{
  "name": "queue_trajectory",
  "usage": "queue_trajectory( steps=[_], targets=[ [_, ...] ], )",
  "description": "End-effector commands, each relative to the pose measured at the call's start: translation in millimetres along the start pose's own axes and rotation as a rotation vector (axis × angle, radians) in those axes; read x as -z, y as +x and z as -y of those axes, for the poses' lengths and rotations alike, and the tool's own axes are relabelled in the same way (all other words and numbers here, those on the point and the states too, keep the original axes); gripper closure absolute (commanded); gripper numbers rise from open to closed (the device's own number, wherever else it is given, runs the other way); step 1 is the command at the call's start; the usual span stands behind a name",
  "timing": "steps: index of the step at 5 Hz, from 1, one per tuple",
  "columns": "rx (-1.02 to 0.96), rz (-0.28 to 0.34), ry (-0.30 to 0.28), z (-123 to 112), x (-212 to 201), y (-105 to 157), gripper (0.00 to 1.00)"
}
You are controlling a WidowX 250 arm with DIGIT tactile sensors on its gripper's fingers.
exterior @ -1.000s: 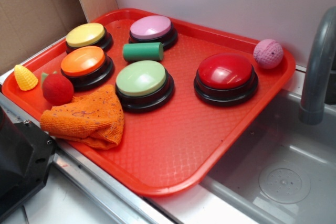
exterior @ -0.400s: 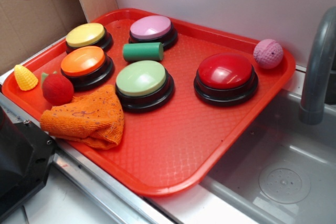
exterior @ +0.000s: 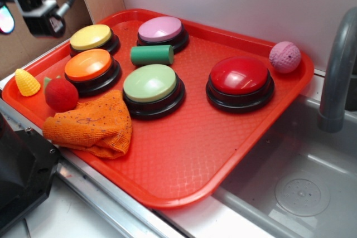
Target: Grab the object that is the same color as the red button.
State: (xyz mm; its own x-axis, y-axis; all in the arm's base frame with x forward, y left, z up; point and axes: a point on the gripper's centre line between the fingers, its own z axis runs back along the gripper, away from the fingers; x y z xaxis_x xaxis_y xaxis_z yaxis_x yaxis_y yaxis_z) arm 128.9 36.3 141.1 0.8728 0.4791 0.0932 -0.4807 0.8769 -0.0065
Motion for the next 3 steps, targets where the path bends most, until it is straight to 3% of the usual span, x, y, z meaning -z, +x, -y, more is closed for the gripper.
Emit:
queue_trajectory(
  steps=[1, 2, 3],
  targets=[
    [-0.297, 0.065, 0.014, -26.2, 39.3, 11.2, 0.00],
    [-0.345, 0.052, 0.065, -26.1, 62.8, 13.1, 0.00],
    [-0.347, 0.055, 0.071, -24.1, 81.2, 16.1, 0.00]
  ],
)
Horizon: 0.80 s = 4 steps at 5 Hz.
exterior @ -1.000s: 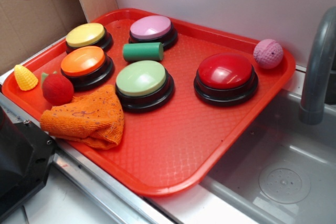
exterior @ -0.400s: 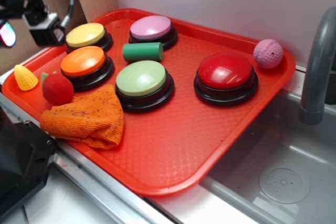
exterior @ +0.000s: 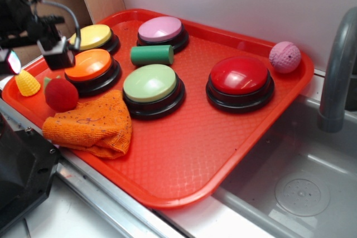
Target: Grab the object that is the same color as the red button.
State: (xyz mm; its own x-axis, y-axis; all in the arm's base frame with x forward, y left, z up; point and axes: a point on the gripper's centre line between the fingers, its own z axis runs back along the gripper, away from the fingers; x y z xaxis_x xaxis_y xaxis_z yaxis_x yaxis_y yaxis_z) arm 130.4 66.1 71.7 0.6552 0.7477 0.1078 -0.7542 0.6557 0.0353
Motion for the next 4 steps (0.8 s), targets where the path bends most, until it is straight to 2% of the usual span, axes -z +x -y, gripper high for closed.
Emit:
queue_trajectory(
  steps=[1, 3, 4],
  targets=[
    [0.018, 0.022, -0.003, 9.2, 25.4, 6.1, 0.00],
    [0.020, 0.022, -0.011, 7.5, 37.6, 1.4, 0.00],
    [-0.004, 0.038, -0.019, 6.1, 39.3, 1.7, 0.52]
  ],
)
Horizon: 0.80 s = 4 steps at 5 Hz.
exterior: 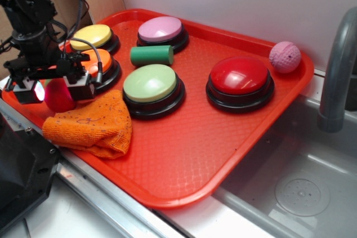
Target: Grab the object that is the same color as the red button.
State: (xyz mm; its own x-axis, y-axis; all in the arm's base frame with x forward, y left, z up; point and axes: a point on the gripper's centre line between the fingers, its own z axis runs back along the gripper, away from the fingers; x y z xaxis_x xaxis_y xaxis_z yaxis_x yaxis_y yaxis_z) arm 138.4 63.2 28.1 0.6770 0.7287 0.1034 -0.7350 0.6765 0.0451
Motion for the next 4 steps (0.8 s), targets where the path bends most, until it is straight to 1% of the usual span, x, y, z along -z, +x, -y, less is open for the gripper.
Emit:
queue_trajectory(
  steps=[1, 2, 3, 4],
  targets=[
    [-0.046, 0.052, -0.025, -4.5, -3.5, 3.4, 0.85],
    [-0.033, 0.071, -0.028, -1.8, -12.1, 4.2, 1.00],
    [0.015, 0.057, -0.062, 5.5, -37.5, 5.2, 1.00],
    [0.103, 0.067, -0.087, 16.5, -64.4, 2.7, 1.00]
  ],
)
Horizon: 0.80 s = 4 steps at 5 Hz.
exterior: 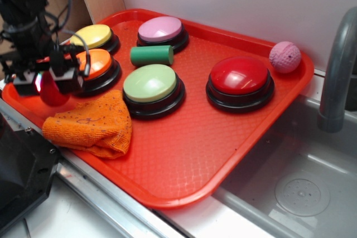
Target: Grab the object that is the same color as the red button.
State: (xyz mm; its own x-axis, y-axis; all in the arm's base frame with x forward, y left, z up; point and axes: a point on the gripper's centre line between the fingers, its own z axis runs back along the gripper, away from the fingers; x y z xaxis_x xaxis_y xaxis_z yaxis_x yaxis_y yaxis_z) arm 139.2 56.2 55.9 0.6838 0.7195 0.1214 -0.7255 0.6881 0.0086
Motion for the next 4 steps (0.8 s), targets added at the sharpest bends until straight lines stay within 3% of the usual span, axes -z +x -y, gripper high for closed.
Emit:
queue_trajectory(
  steps=[1, 2, 3, 4],
  targets=[
    [0.269, -0.001, -0.099, 33.9, -63.6, -0.6, 1.00],
    [0.364, -0.003, -0.160, 49.0, -84.6, -10.6, 1.00],
    [0.501, -0.044, -0.223, 61.2, -96.9, -21.5, 1.00],
    [0.580, -0.049, -0.244, 71.1, -102.2, -30.2, 1.00]
  ],
)
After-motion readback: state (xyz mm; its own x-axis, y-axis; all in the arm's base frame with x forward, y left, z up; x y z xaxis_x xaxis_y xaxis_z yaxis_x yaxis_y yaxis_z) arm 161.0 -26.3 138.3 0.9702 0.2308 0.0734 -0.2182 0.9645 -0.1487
